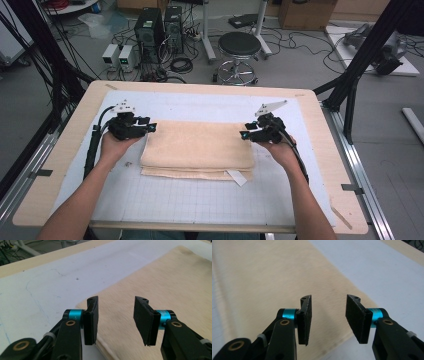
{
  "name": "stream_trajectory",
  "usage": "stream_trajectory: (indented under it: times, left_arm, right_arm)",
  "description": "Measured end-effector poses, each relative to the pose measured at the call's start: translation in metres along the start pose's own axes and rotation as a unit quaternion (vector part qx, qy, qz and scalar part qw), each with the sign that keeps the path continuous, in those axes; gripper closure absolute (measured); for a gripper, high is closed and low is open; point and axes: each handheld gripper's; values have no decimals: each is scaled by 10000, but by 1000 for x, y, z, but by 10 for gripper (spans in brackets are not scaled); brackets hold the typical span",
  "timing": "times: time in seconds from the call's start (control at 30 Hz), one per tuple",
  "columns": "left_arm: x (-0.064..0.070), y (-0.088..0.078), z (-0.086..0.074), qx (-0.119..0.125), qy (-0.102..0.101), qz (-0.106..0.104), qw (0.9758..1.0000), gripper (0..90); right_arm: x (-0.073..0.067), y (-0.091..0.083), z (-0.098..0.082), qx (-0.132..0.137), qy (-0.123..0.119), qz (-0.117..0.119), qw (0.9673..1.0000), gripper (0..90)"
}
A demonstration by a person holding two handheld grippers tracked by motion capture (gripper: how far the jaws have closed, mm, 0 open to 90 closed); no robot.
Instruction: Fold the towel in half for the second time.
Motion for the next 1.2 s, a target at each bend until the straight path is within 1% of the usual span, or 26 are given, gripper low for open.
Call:
stream_trajectory:
  times: [0.03,0.13,0.17,0.2,0.23,0.27,0.3,0.33,0.37,0.4,0.43,0.47,0.5,0.53,0.6,0.67,0.7,0.77,0.8,0.87,0.93,0.97,1.03,1.1,1.17,1.2]
  left_arm:
    - [4,-5,-4,-52,104,-48,9999,546]
    - [19,-16,-17,44,236,-172,9996,538]
    - [23,-17,-21,13,253,-216,9994,532]
    - [28,-19,-26,0,316,-299,9991,511]
    - [32,-20,-30,-29,366,-342,9987,506]
    - [36,-21,-34,-64,419,-357,9985,504]
    - [39,-21,-38,-62,461,-405,9981,494]
    - [42,-22,-42,-77,498,-466,9976,491]
    - [44,-23,-45,-124,555,-494,9972,491]
    - [46,-23,-48,-103,559,-533,9970,492]
    - [48,-23,-51,-147,595,-575,9965,495]
    - [49,-22,-54,-210,598,-666,9958,506]
    - [49,-21,-55,-279,615,-748,9949,534]
    - [50,-20,-57,-338,615,-809,9943,557]
    - [50,-17,-60,-496,623,-864,9931,583]
    - [50,-14,-62,-605,677,-851,9922,634]
    - [51,-13,-63,-649,718,-864,9916,661]
    - [52,-12,-63,-683,838,-840,9906,784]
    - [53,-12,-63,-685,867,-795,9907,823]
    - [53,-13,-61,-643,827,-780,9914,848]
    - [53,-17,-59,-535,818,-749,9924,853]
    - [53,-19,-57,-471,815,-755,9927,853]
    - [54,-25,-53,-345,842,-694,9934,853]
    - [55,-30,-48,-235,890,-645,9937,853]
    - [57,-36,-46,-138,905,-655,9936,853]
    - [58,-38,-45,-128,940,-668,9932,853]
  right_arm:
    - [-5,-4,-2,44,-73,34,10000,557]
    - [-18,-13,-11,83,-177,145,9997,546]
    - [-22,-16,-15,92,-229,160,9996,544]
    - [-26,-18,-19,108,-246,175,9995,542]
    - [-29,-18,-23,56,-252,233,9994,517]
    - [-33,-18,-25,-92,-274,278,9992,514]
    - [-37,-20,-29,-72,-397,246,9989,522]
    - [-39,-20,-34,-23,-413,274,9988,524]
    - [-41,-20,-38,-54,-329,351,9988,524]
    - [-42,-20,-42,-83,-343,387,9986,525]
    - [-44,-19,-46,-89,-380,401,9984,527]
    - [-45,-18,-50,-93,-390,433,9983,527]
    - [-47,-16,-54,-168,-413,498,9978,527]
    - [-48,-15,-56,-185,-460,466,9977,529]
    - [-49,-12,-61,-255,-472,489,9974,554]
    - [-48,-8,-65,-311,-472,472,9973,620]
    - [-48,-7,-66,-319,-460,502,9972,670]
    - [-49,-6,-66,-280,-539,466,9971,781]
    - [-49,-7,-65,-255,-505,475,9973,815]
    - [-48,-10,-64,-145,-499,505,9974,835]
    - [-47,-14,-62,-109,-436,506,9977,841]
    - [-47,-16,-60,-63,-459,482,9978,842]
    - [-48,-22,-56,18,-485,456,9978,843]
    - [-50,-29,-51,83,-492,449,9977,844]
    - [-52,-35,-46,135,-552,442,9974,843]
    - [-54,-38,-45,157,-564,445,9973,844]
Point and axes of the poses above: each handheld gripper's, and its own axes: y roughly forward along the jaws, z roughly out of its top, x roughly to its right, and after that the axes turned 7 degrees about -z, right-handed
